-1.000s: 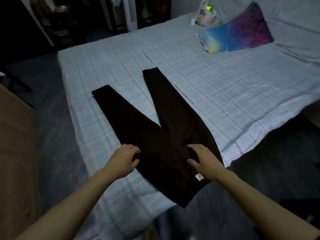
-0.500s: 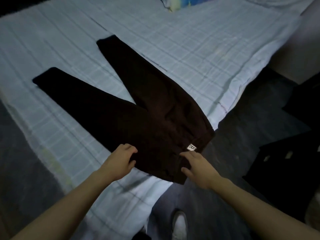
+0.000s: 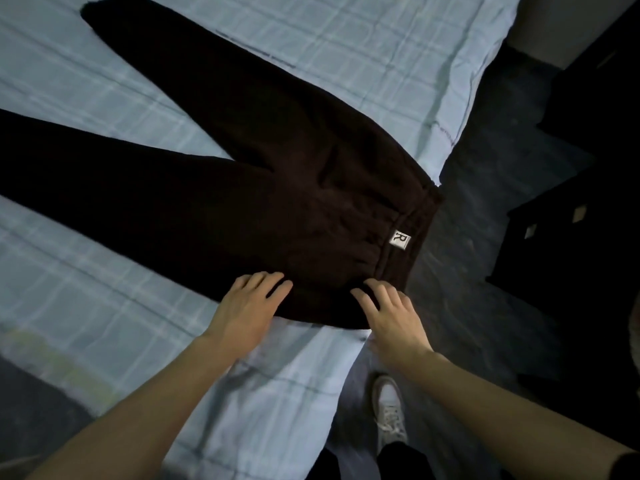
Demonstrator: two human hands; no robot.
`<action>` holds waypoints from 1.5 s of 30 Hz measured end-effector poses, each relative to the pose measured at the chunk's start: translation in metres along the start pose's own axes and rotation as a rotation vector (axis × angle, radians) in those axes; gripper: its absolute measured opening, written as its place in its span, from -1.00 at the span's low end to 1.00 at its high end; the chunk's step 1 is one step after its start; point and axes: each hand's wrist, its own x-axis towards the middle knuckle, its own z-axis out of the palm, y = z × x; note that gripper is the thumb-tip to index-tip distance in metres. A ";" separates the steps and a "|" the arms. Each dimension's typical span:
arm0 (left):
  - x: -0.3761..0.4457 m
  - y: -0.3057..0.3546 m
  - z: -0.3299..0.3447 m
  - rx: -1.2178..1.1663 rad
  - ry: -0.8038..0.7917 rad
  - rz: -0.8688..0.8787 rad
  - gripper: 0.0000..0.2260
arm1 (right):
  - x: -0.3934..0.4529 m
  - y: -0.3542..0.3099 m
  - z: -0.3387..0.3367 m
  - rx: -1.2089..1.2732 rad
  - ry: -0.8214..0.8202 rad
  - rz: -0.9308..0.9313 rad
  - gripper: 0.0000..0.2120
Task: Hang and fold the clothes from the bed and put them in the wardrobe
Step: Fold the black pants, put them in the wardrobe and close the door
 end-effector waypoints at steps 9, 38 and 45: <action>0.005 -0.010 -0.037 -0.204 0.195 -0.009 -0.52 | 0.003 0.007 -0.026 0.270 0.113 0.127 -0.38; 0.267 -0.019 -0.201 -0.181 0.482 -0.141 -0.77 | 0.130 0.165 -0.173 0.807 0.359 0.220 -0.86; 0.371 -0.037 -0.154 -0.150 0.333 -0.121 -0.76 | 0.200 0.211 -0.153 0.668 0.257 0.364 -0.86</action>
